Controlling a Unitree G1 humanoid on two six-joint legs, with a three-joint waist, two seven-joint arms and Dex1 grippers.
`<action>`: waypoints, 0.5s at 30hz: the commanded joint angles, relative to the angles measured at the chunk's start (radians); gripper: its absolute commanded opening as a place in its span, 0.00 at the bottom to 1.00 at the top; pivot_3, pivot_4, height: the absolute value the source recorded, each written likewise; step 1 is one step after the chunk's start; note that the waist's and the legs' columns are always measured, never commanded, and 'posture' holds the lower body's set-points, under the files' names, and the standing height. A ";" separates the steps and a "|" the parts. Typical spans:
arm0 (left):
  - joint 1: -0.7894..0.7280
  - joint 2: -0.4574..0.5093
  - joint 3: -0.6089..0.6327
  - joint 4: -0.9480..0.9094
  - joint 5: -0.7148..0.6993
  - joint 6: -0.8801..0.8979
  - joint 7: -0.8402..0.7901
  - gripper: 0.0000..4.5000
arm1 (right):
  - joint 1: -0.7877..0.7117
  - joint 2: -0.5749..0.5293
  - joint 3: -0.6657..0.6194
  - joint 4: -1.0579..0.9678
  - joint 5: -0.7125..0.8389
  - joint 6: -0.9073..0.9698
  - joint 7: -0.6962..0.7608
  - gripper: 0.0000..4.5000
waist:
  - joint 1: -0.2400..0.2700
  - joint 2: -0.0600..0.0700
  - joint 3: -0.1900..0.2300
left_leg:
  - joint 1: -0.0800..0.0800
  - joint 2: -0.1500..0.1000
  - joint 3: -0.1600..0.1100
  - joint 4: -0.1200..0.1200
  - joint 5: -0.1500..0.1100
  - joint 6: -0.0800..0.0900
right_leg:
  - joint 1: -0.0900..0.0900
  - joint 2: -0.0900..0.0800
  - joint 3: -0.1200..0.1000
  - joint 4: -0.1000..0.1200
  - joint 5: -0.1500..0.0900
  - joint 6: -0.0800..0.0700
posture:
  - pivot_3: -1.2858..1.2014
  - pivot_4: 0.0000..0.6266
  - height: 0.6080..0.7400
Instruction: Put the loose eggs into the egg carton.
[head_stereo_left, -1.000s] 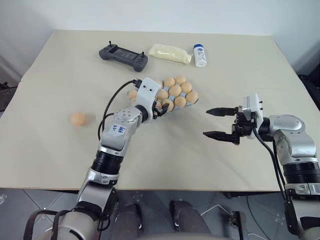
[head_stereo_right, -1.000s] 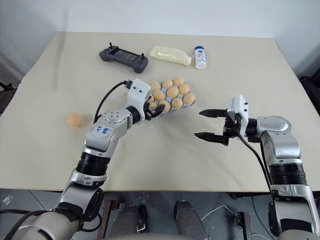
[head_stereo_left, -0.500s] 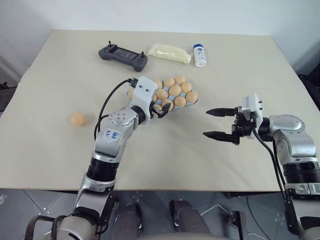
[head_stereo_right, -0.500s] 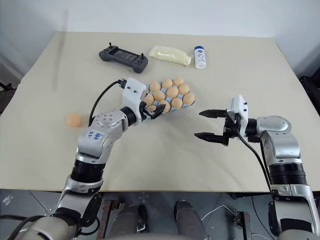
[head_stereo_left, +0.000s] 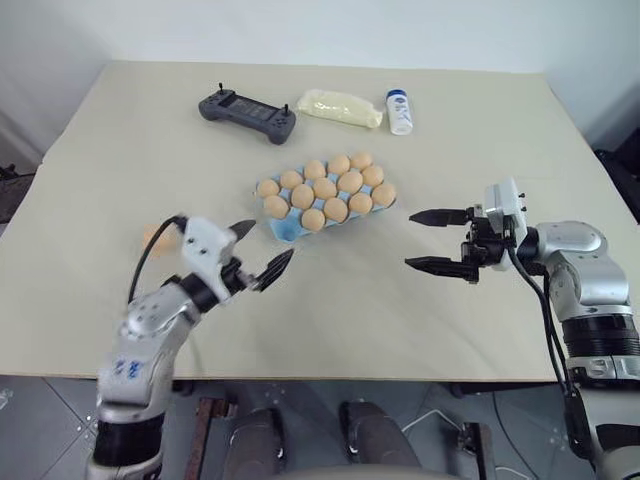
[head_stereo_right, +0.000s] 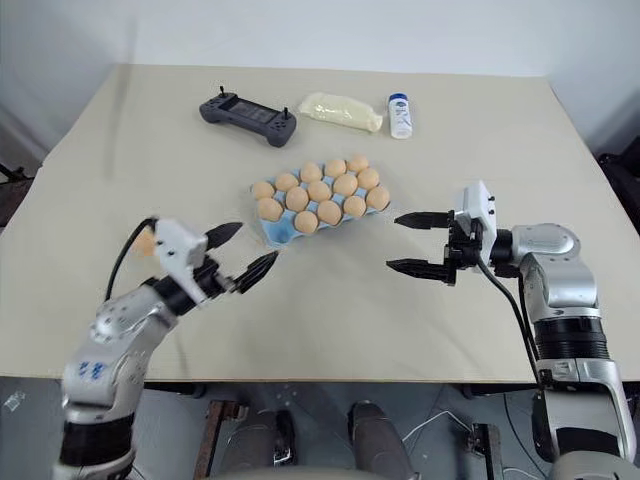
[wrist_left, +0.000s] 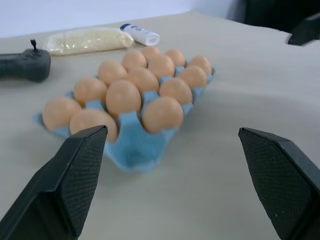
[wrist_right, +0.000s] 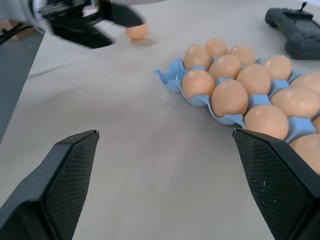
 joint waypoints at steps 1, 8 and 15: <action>0.076 0.001 0.174 -0.059 -0.087 -0.067 0.013 0.99 | -0.023 -0.001 -0.010 0.005 0.003 -0.023 0.018 1.00 | 0.000 0.000 0.000 | 0.000 0.001 0.000 0.000 0.000 -0.001 | 0.000 0.001 0.000 -0.001 0.000 -0.001 | 0.52 0.24 1.00; 0.114 0.032 0.337 0.048 -0.038 -0.125 0.127 0.99 | -0.045 0.015 -0.008 0.042 0.004 -0.049 0.051 1.00 | 0.000 0.000 0.000 | 0.000 0.003 -0.002 0.000 -0.002 -0.002 | 0.000 0.003 0.003 -0.001 -0.002 -0.004 | 0.52 0.24 1.00; 0.016 0.041 0.325 0.072 0.005 0.067 0.349 0.99 | -0.091 0.048 -0.013 0.089 0.019 -0.080 0.107 1.00 | 0.000 0.000 0.000 | 0.000 0.003 0.000 0.001 -0.005 0.003 | 0.000 0.003 -0.002 0.000 -0.001 -0.003 | 0.52 0.24 1.00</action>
